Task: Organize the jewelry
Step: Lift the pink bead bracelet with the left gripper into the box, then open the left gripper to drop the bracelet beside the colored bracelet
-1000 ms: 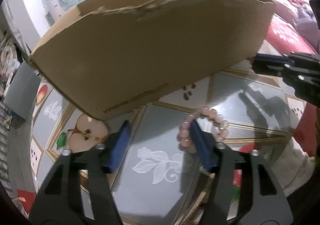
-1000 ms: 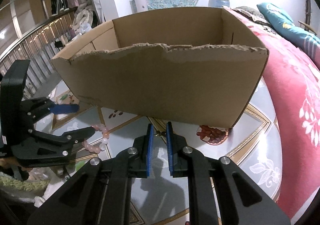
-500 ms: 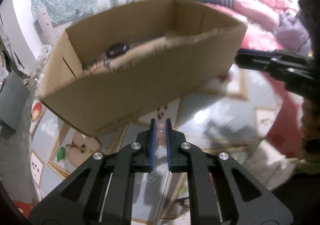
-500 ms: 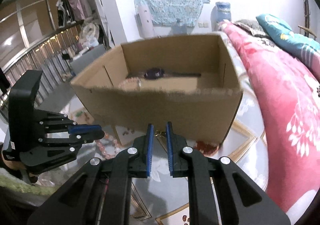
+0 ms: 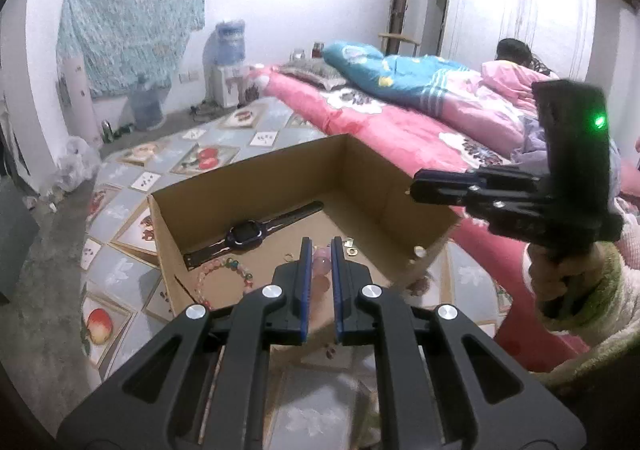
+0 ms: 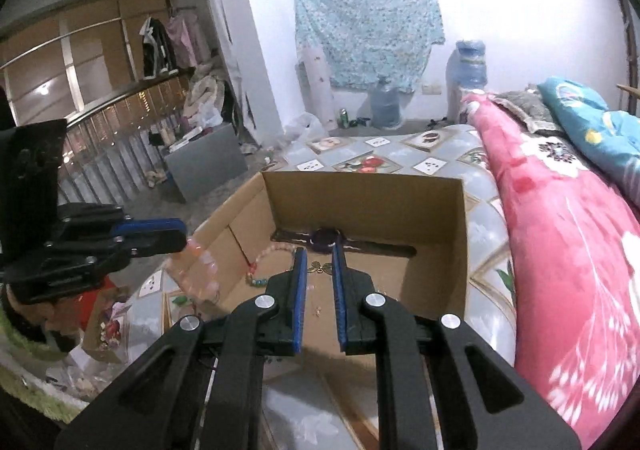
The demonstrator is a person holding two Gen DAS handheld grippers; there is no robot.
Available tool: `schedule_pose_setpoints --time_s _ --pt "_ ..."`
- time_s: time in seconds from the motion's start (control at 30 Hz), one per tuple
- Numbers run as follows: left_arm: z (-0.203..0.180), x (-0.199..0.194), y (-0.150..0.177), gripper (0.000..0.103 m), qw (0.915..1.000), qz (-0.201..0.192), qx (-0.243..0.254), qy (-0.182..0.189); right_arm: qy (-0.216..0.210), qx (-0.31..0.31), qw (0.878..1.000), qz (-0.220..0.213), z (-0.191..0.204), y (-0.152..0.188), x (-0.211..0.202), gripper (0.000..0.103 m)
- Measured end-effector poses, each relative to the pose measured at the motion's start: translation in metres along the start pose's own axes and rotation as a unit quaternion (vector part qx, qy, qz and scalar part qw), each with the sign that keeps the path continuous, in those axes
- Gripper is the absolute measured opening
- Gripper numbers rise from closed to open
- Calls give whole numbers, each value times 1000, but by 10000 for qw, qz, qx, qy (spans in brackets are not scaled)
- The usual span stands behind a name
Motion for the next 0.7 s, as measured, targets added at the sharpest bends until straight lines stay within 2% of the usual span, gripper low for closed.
schedule_pose_setpoints --time_s 0.13,0.3,0.37,0.53,0.7 --pt "27 42 13 8 9977 569 -266 247 -9 56 9988 481 -7 -13 33 13" --pt "44 87 37 9 9880 1270 -633 606 -63 109 9949 999 -13 -18 66 13" --pt "45 97 43 9 9855 1455 -629 608 -93 152 9924 1214 -13 -17 77 13" --pt "47 104 48 10 9815 1558 -804 763 -266 310 9814 1877 -17 -12 104 13" --pt "55 92 45 17 9837 1302 -1005 722 -291 361 9654 2568 -20 3 128 13"
Point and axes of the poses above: each gripper's, at about its wrist camera, not at the fingertips, and x roughly the way its jaws point, z to its left, y to its underside, the point moved 6 cm from there along x, roughly the way its jaws point, and after that the axes turned 10 degrees about x, right-handed, at the moved point
